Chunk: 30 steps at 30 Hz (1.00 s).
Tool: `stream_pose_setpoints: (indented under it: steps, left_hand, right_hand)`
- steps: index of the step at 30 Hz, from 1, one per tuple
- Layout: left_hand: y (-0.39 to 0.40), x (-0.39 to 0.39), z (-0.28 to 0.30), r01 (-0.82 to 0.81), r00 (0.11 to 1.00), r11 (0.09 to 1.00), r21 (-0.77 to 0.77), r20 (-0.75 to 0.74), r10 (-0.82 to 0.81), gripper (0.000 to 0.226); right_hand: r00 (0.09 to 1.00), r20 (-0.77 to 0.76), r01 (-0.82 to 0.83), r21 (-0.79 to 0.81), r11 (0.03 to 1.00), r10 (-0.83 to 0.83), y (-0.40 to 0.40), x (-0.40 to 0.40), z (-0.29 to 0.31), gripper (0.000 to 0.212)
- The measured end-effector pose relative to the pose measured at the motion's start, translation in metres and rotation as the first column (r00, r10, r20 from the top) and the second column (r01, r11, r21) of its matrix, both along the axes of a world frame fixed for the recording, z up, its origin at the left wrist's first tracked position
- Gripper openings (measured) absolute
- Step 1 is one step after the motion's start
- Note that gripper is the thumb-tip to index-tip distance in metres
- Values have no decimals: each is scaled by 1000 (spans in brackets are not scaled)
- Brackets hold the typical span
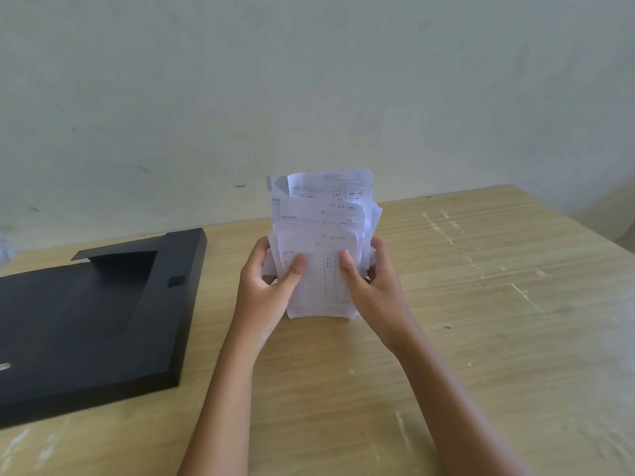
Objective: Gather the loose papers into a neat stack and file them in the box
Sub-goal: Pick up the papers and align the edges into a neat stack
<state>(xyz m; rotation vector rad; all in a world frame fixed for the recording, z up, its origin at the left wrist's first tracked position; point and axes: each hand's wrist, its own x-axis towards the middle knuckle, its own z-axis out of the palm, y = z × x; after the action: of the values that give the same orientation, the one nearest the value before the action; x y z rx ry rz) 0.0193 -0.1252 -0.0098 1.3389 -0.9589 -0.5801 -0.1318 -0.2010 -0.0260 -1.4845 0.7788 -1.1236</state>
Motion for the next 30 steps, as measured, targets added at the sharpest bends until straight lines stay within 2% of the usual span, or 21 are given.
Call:
stream_pose_setpoints:
  steps: [2,5,7,9,13,18,26,30]
  left_hand:
    - [0,1,-3,-2,1000,1000,9,-7,2,39]
    - [-1,4,-6,-24,1000,999,29,-14,25,29]
    - [-1,6,-7,-32,999,999,28,-34,33,23]
    - [-1,7,-7,-16,999,1000,19,-41,17,23]
    - [0,8,3,10,1000,1000,-4,-2,-10,24]
    - [4,8,9,-17,1000,998,-54,24,18,24]
    - [1,3,7,-93,996,990,-104,-18,92,12]
    - [4,10,9,-75,997,993,-92,0,75,17]
  right_hand:
    - [1000,-15,13,19,1000,-13,-1,0,-3,39]
    - [998,-22,65,43,997,-64,-4,-3,-4,32]
    - [999,2,53,87,995,-54,-6,-5,-3,35]
    - [998,50,28,110,994,-33,-6,-9,-2,30]
    - [996,88,26,48,999,-30,-6,-12,8,21]
    - [997,66,32,-15,999,-31,-4,-12,13,22]
    - [1000,30,6,-52,999,-4,-2,-10,12,23]
    - [998,50,42,-35,999,-40,-2,-13,14,22]
